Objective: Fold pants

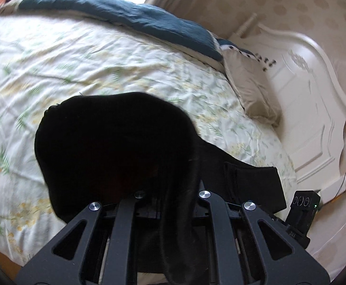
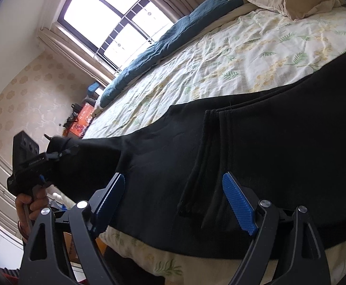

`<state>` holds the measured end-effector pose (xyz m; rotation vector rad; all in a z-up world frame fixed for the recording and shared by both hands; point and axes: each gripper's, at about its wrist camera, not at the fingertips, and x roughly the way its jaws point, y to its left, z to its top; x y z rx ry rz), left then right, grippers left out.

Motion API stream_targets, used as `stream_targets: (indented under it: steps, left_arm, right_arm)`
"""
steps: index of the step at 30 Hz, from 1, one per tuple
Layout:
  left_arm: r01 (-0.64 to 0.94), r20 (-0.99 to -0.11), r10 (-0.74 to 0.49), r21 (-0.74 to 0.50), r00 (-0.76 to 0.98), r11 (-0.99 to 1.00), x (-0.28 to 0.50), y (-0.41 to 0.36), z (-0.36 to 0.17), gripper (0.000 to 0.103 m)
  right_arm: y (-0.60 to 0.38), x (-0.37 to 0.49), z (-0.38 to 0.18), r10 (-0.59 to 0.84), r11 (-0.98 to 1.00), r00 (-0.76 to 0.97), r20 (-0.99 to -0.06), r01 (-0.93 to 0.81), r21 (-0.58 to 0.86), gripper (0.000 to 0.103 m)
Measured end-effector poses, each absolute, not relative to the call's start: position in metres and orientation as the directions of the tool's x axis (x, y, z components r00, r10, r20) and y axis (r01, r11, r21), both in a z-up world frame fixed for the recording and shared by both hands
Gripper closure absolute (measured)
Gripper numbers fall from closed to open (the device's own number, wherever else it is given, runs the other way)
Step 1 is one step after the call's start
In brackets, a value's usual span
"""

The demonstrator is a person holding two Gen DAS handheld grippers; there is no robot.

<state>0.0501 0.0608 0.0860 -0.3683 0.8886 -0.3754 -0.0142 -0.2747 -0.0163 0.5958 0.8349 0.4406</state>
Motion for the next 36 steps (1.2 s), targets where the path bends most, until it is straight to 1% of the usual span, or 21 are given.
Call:
stream_targets:
  steps: [5, 14, 23, 30, 36]
  left_arm:
    - [0.217, -0.691, -0.450, -0.402, 0.566, 0.890, 0.055, 0.016, 0.094, 0.092]
    - [0.288, -0.713, -0.409, -0.293, 0.569, 0.912, 0.061, -0.062, 0.092, 0.092]
    - [0.319, -0.766, -0.291, -0.119, 0.573, 0.940, 0.062, -0.132, 0.054, 0.092]
    - [0.335, -0.791, -0.226, -0.029, 0.568, 0.942, 0.058, -0.159, 0.028, 0.092]
    - [0.333, -0.792, -0.188, 0.021, 0.581, 0.943, 0.056, -0.168, 0.021, 0.091]
  right_arm:
    - [-0.283, -0.024, -0.019, 0.604, 0.715, 0.596, -0.530, -0.110, 0.691, 0.020]
    - [-0.299, -0.043, -0.016, 0.604, 0.696, 0.619, -0.503, -0.101, 0.711, 0.020]
    - [-0.329, -0.058, -0.021, 0.593, 0.663, 0.650, -0.476, -0.058, 0.747, 0.020]
    - [-0.345, -0.070, -0.026, 0.584, 0.648, 0.667, -0.463, -0.039, 0.761, 0.020]
    - [-0.349, -0.072, -0.028, 0.586, 0.636, 0.670, -0.455, -0.033, 0.771, 0.020]
